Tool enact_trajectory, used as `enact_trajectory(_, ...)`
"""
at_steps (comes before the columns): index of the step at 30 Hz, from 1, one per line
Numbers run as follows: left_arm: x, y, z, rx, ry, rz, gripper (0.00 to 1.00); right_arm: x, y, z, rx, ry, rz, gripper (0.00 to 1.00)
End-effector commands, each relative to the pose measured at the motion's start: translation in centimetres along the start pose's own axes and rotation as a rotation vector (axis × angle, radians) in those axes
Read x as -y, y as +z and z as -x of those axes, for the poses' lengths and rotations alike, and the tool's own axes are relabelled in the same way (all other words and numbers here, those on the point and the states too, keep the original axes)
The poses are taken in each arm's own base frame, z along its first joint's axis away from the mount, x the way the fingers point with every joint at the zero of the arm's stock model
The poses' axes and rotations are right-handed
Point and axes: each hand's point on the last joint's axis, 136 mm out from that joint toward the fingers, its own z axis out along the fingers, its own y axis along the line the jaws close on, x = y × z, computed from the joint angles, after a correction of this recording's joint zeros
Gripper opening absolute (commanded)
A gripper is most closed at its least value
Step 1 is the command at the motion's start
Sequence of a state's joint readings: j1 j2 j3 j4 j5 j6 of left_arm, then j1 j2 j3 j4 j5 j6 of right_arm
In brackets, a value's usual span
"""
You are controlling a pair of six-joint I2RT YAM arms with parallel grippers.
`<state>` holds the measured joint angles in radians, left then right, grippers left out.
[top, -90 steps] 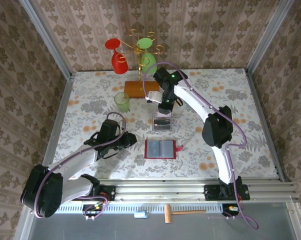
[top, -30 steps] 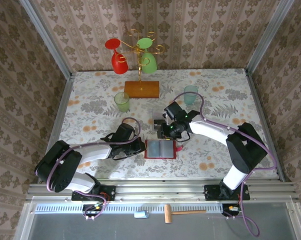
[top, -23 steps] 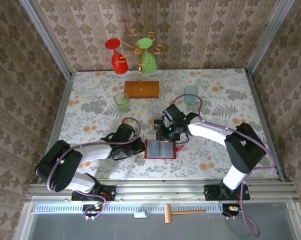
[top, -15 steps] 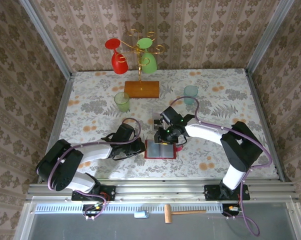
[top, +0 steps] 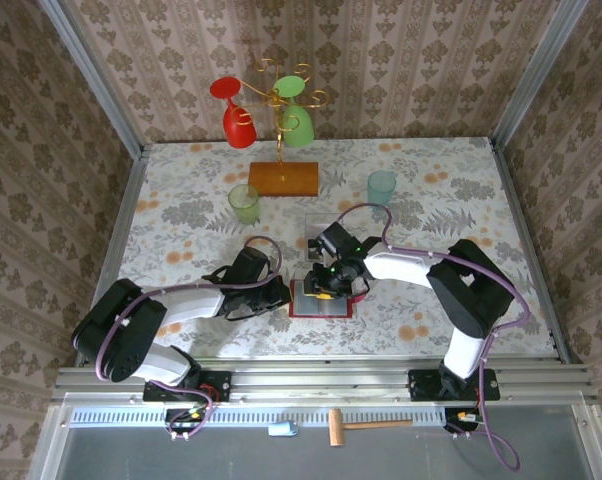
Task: Take the credit cards out of the card holder
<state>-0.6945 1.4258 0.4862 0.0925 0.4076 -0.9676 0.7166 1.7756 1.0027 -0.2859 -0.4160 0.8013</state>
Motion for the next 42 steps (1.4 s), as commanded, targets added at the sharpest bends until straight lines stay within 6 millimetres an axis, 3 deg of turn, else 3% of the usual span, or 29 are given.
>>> enact_trajectory(1,-0.2,0.2,-0.4,-0.027,0.009,0.018,0.02,0.1,0.8,-0.8,-0.034,0.019,0.015,0.35)
enact_trajectory(11,-0.3,0.1,-0.4,-0.025,0.005,0.024,0.02,1.5,0.5,-1.1,-0.029,0.017,-0.054,0.35)
enact_trajectory(33,-0.8,0.1,-0.5,-0.032,-0.007,0.039,0.01,1.8,-0.9,-1.0,0.004,-0.001,-0.09,0.35)
enact_trajectory(42,3.5,-0.3,0.9,-0.019,0.039,-0.095,0.01,1.8,-0.3,-1.2,-0.012,0.001,-0.08,0.35)
